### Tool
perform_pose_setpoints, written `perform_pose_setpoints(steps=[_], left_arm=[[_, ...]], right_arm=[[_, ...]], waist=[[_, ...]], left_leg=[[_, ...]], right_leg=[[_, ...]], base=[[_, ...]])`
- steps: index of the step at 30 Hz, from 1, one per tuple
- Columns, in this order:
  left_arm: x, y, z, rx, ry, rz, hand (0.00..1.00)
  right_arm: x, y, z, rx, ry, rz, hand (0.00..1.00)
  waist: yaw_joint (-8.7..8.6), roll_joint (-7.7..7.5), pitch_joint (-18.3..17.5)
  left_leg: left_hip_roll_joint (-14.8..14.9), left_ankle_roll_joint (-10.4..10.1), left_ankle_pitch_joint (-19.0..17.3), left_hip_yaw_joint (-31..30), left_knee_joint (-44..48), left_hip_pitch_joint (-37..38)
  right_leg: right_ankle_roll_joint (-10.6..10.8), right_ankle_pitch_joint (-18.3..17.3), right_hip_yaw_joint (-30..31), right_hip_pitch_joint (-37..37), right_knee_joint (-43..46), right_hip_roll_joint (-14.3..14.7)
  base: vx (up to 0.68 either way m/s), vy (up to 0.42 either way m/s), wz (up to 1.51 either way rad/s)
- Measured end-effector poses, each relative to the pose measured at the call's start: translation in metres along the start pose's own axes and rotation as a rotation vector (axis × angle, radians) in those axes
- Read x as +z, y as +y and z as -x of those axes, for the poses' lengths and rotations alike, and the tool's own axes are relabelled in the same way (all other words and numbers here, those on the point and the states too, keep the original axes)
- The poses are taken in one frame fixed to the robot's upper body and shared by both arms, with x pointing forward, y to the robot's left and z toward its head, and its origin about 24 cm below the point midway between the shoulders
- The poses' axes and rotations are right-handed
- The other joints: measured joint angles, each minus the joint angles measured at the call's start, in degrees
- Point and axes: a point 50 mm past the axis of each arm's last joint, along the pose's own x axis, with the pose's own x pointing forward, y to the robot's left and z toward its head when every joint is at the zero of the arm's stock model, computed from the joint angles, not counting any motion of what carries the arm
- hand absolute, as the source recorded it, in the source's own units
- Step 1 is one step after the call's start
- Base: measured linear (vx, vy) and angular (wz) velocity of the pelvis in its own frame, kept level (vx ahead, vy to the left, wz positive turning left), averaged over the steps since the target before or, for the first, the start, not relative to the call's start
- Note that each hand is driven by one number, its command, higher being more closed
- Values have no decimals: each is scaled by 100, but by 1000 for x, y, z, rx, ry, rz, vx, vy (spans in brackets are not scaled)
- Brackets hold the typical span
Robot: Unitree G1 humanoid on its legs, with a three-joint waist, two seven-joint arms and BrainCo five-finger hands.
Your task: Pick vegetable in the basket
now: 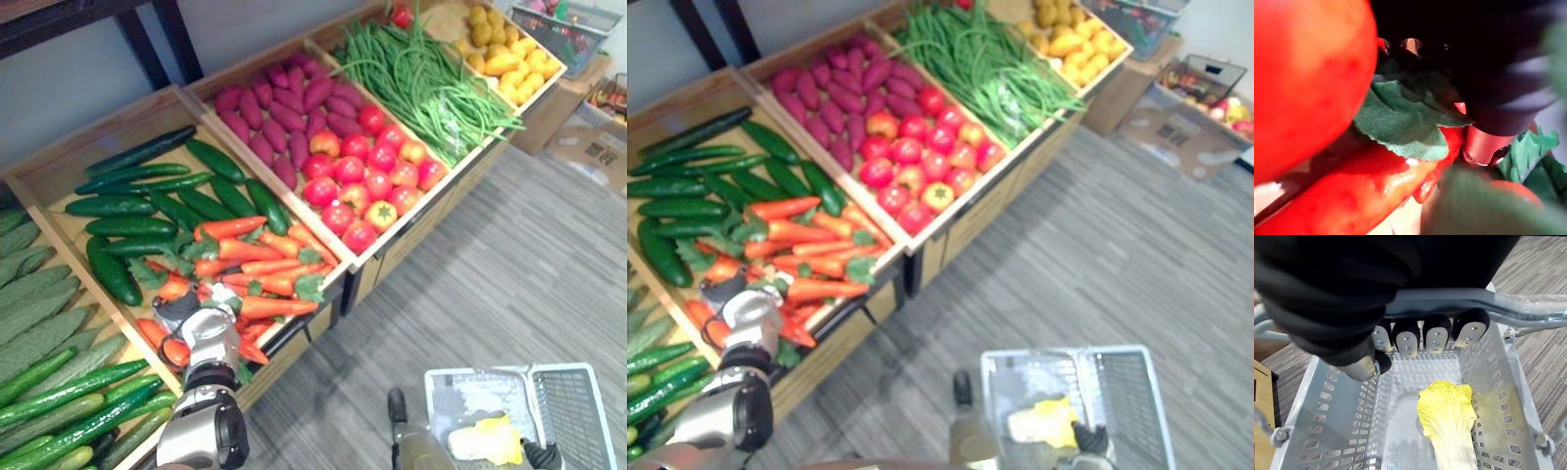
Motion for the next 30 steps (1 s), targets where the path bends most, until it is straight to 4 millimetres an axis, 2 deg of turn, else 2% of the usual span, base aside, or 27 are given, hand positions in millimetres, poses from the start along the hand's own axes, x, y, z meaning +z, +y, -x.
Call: perform_pose_setpoints(steps=[2,7,15,21,25,27,30], left_arm=[[6,-2,0,1,-13,15,100],[35,-3,2,14,-103,101,100],[76,-1,9,44,-238,213,100],[95,3,17,72,-330,253,100],[110,-1,34,52,-402,308,100],[126,-4,59,-5,-523,350,100],[134,-8,90,-117,-656,370,100]], right_arm=[[-1,0,0,0,2,1,100],[-4,-2,1,-5,12,1,100],[-15,-6,4,-14,42,5,100],[-23,-10,6,-24,66,3,100],[-26,-11,7,-30,76,-2,100],[-25,-11,7,-30,75,-2,100],[-22,-11,6,-32,68,-9,100]], waist=[[-24,-1,-5],[-3,27,-53],[17,103,-304],[70,118,-458],[154,99,-493],[175,89,-523],[177,100,-585]], left_leg=[[-3,2,2,-94,1,-15],[6,8,6,-245,9,-28],[-23,69,59,-439,16,-55],[-40,85,98,-645,9,-192],[-39,90,122,-694,3,-209],[-44,90,121,-715,2,-209],[-56,91,121,-710,1,-202]], right_leg=[[1,0,-72,34,2,-24],[1,1,-199,88,37,-49],[1,0,-368,158,96,-93],[-1,-1,-444,166,101,-124],[-4,1,-450,175,102,-120],[-4,2,-438,193,101,-126],[-4,2,-371,193,101,-130]], base=[[-65,-54,17],[-68,-56,12],[-61,-52,12],[-65,-41,12],[-23,-27,6],[0,-17,5],[1,-5,-1]])
